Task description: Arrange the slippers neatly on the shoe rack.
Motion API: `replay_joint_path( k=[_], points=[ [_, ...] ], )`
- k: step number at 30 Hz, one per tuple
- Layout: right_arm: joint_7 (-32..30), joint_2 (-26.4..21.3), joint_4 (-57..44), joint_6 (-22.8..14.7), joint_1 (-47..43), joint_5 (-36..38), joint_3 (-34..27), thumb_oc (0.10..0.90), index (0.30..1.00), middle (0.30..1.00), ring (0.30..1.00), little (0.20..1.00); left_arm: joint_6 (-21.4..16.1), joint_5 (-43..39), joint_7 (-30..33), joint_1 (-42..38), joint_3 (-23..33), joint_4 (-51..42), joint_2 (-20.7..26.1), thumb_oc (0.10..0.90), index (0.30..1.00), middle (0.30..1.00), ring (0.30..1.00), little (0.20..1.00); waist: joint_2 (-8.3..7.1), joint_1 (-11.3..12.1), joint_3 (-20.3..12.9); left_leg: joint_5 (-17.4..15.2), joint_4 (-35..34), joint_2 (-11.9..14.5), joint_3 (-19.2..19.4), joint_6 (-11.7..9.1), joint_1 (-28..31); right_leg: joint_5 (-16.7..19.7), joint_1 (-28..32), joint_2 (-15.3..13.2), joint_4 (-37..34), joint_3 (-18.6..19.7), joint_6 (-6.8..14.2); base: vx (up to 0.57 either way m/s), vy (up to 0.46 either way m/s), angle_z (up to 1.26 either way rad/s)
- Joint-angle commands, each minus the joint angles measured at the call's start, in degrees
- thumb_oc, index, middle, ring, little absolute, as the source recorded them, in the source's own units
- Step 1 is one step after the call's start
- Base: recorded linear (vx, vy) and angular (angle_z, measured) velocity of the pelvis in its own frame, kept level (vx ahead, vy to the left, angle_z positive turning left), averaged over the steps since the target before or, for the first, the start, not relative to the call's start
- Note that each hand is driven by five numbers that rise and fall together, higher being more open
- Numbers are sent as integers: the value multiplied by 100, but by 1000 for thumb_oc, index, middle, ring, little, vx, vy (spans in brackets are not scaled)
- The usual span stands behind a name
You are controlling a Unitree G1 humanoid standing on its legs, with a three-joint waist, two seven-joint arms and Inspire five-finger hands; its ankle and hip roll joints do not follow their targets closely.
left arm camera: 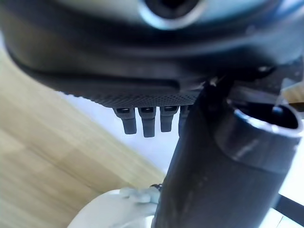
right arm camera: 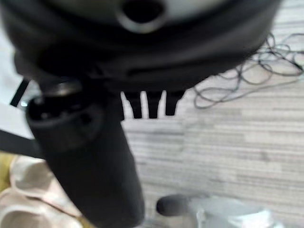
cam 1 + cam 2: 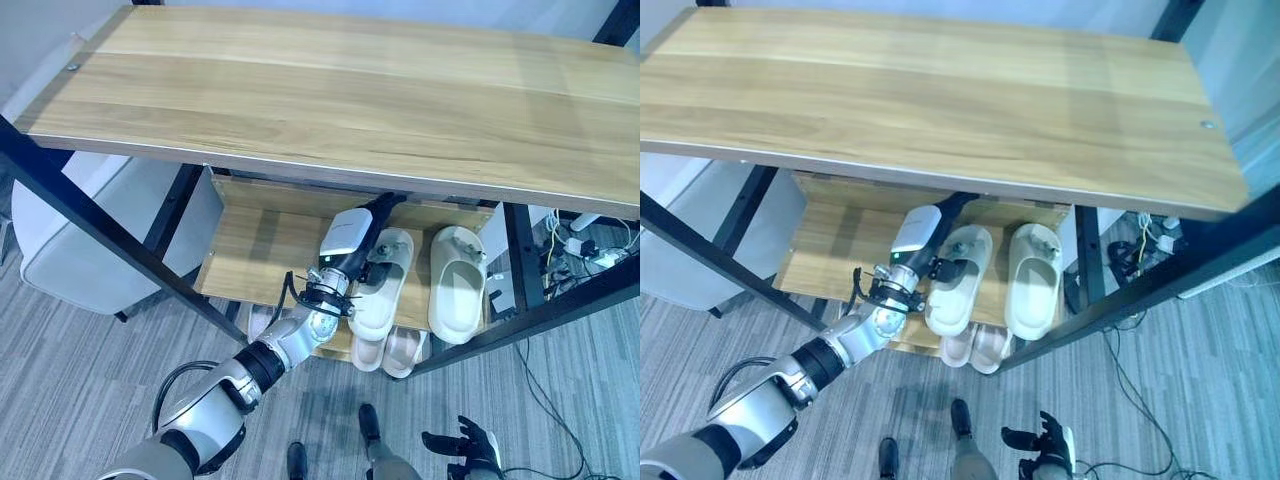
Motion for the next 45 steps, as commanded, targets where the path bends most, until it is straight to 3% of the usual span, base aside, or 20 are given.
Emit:
replay_joint_path(
  k=[1,14,26,40,45],
  points=[
    [10,-200,176,-77,385,8,-191,800,900,900,900,900,-385,159,206,-438,496,-344,-157,800,900,900,900,900,46,198,-408,-4,8,15,-188,-172,-320,-714,542,138,57,-306,236,34,-1,1],
    [121,-34,181,18,571,-29,-306,800,900,900,900,900,-514,67,-280,177,670,-884,490,800,900,900,900,900,38,360,-571,-20,8,8,-259,-185,-183,-753,740,115,57,-455,238,10,0,6],
    [39,-110,214,1,666,-70,-304,800,900,900,900,900,-450,-44,-293,172,472,55,55,800,900,900,900,900,34,257,-571,7,8,-1,-238,-172,-273,-693,629,107,49,-429,245,-4,-2,4],
    [39,-180,327,18,691,74,-472,800,900,900,900,900,-448,-156,-268,-116,448,64,-54,800,900,900,900,900,153,159,-522,-6,8,-30,-146,-170,-281,-700,591,107,59,-328,240,6,-2,-4],
    [-9,-235,226,-16,585,109,-445,800,900,900,900,900,-412,-184,-196,-295,382,210,-285,800,900,900,900,900,234,79,-415,12,8,-22,-86,-174,-375,-662,470,107,60,-272,247,0,0,0]
  ],
)
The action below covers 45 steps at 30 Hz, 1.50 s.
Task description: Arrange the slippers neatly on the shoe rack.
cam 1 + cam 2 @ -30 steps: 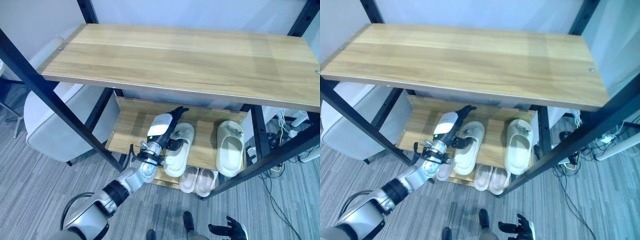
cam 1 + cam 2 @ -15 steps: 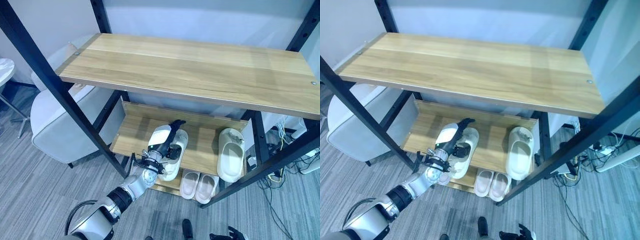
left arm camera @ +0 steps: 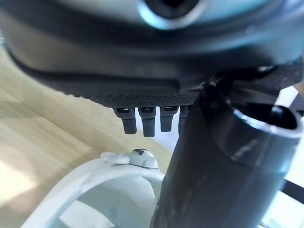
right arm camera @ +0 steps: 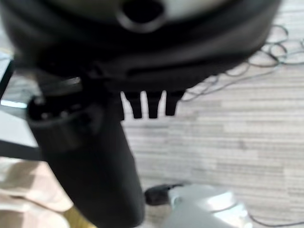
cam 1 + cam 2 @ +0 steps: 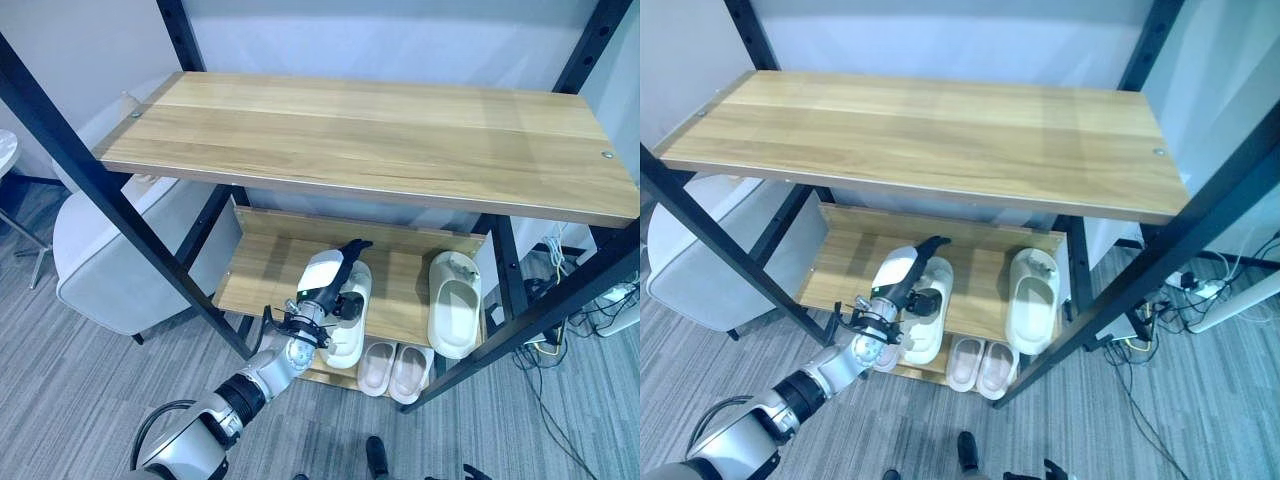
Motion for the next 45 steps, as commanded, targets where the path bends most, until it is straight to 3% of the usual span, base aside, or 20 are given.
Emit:
replay_joint_path(
  k=[1,12,24,36,45],
  points=[
    [-226,-386,27,-126,-52,96,-140,800,900,900,900,900,-377,-95,339,-1444,194,442,-512,800,900,900,900,900,118,-83,233,-11,9,-51,60,-135,-416,-594,361,92,62,-89,302,-20,-1,-4],
    [-322,-697,202,-160,-35,162,-180,800,900,900,900,900,-188,125,543,-2358,-56,1226,-781,800,900,900,900,900,134,-267,524,50,9,-26,200,-149,-778,-526,-24,144,73,44,295,0,-6,-12],
    [-301,-794,144,-238,-69,48,-60,800,900,900,900,900,-144,82,730,-3182,-27,1611,-706,800,900,900,900,900,111,-342,461,0,9,-15,193,-167,-788,-556,-52,160,67,55,294,14,1,0],
    [-232,-665,34,-233,-58,14,-74,800,900,900,900,900,-458,-141,441,-2689,-35,489,-812,800,900,900,900,900,146,-297,457,-92,9,-23,187,-134,-538,-631,130,154,90,66,283,0,0,0],
    [-216,-604,56,-201,-110,-18,-52,800,900,900,900,900,-497,32,203,-2314,-229,435,-775,800,900,900,900,900,166,-253,507,-95,9,-2,208,-123,-508,-625,146,152,92,67,277,0,0,0]
  ],
)
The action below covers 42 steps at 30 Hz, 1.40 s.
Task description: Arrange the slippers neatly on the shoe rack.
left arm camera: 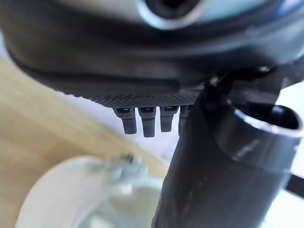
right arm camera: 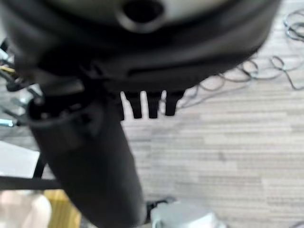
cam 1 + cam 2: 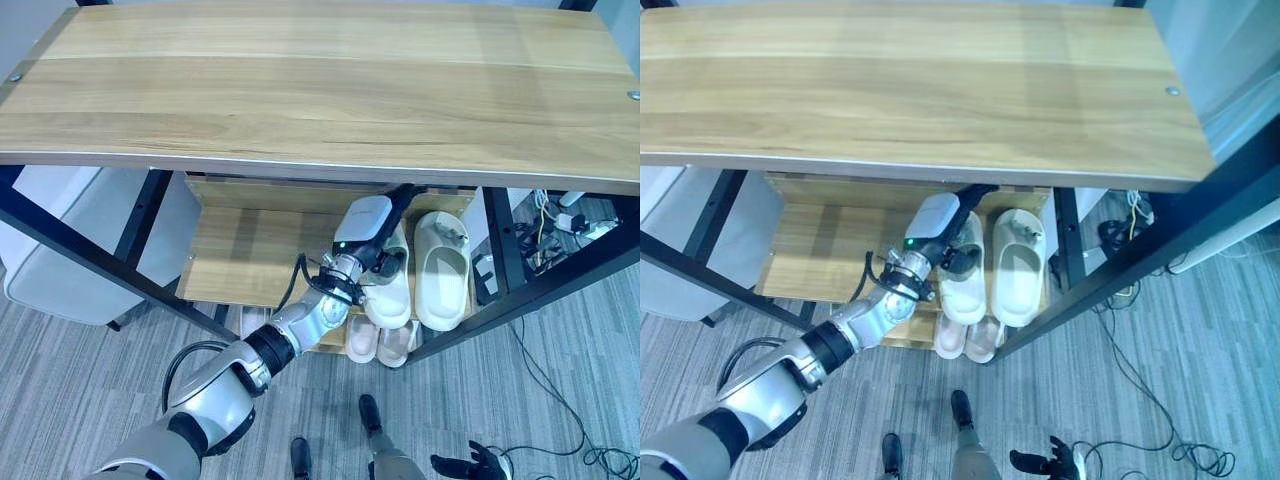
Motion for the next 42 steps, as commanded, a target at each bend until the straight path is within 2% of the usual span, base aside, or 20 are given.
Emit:
replay_joint_path(
  k=[1,10,19,29,42],
  points=[
    [-126,-411,85,-88,166,-14,-103,800,900,900,900,900,-496,121,102,-583,321,-81,-355,800,900,900,900,900,155,66,-41,-109,11,32,-83,-150,-127,-745,656,139,89,-225,231,0,0,0],
    [-117,-412,104,-101,174,7,-119,800,900,900,900,900,-461,481,10,-567,161,42,-270,800,900,900,900,900,151,93,-27,-104,11,44,-106,-148,-140,-744,649,155,91,-241,223,0,0,0],
    [-78,-370,97,-101,162,38,-135,800,900,900,900,900,-457,482,49,-584,305,-179,-38,800,900,900,900,900,125,141,-89,-96,11,59,-118,-149,-104,-762,702,150,94,-272,225,0,0,0],
    [-3,-227,105,-19,273,36,-228,800,900,900,900,900,-681,-147,-163,-342,691,-1334,354,800,900,900,900,900,73,234,-191,-101,11,55,-197,-154,4,-802,850,138,99,-398,226,8,0,6],
    [91,-81,71,77,389,68,-350,800,900,900,900,900,-814,-737,-673,191,868,-2160,632,800,900,900,900,900,28,359,-275,-107,11,50,-248,-142,114,-806,981,101,101,-517,240,1,3,3]
  ],
)
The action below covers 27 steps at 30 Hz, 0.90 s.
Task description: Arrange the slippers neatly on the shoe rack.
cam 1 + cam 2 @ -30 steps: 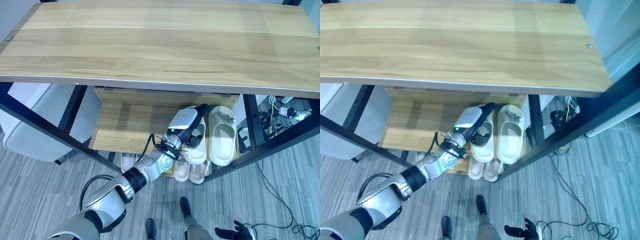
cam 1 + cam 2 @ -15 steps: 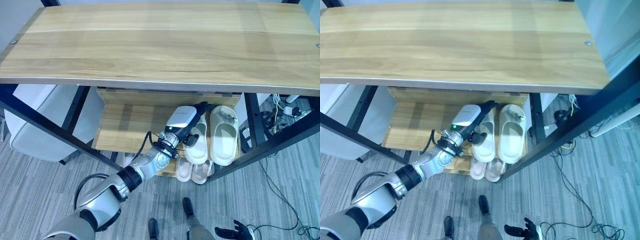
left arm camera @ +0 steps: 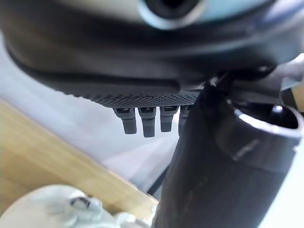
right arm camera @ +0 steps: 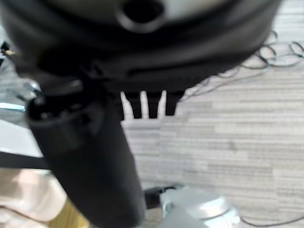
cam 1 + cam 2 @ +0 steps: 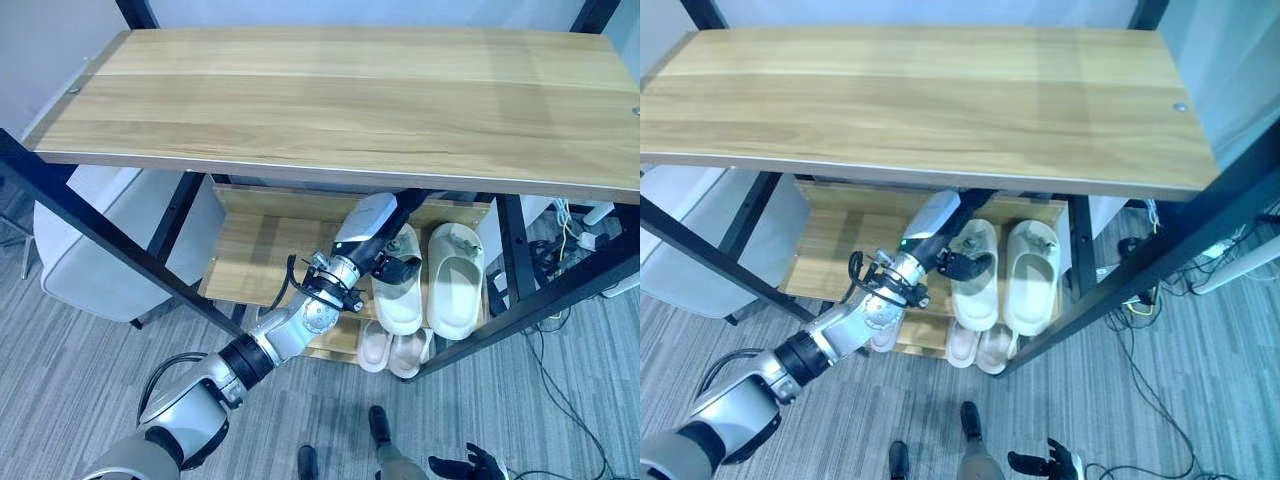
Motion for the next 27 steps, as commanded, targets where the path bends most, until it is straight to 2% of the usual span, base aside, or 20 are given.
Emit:
replay_joint_path(
  k=[1,11,18,27],
  points=[
    [-48,-91,64,-37,396,67,-197,800,900,900,900,900,-544,-155,111,-410,601,-127,-173,800,900,900,900,900,-110,172,-366,-103,11,-1,-27,-136,-271,-740,486,97,103,-263,258,-10,11,6],
    [-59,20,12,11,442,84,-189,800,900,900,900,900,-370,-591,-13,384,923,135,-30,800,900,900,900,900,-170,276,-362,-82,11,-11,-53,-129,-263,-732,518,96,95,-317,237,-2,1,1],
    [-52,25,-30,14,444,113,-184,800,900,900,900,900,-308,-608,-33,569,948,300,-34,800,900,900,900,900,-198,298,-358,-81,11,-3,-69,-129,-265,-730,518,98,91,-341,231,1,0,2],
    [-81,68,-87,41,440,66,-102,800,900,900,900,900,-334,-1113,-322,830,807,311,-224,800,900,900,900,900,-219,299,-342,-87,11,14,-72,-128,-238,-749,544,117,88,-359,215,0,0,0]
  ],
)
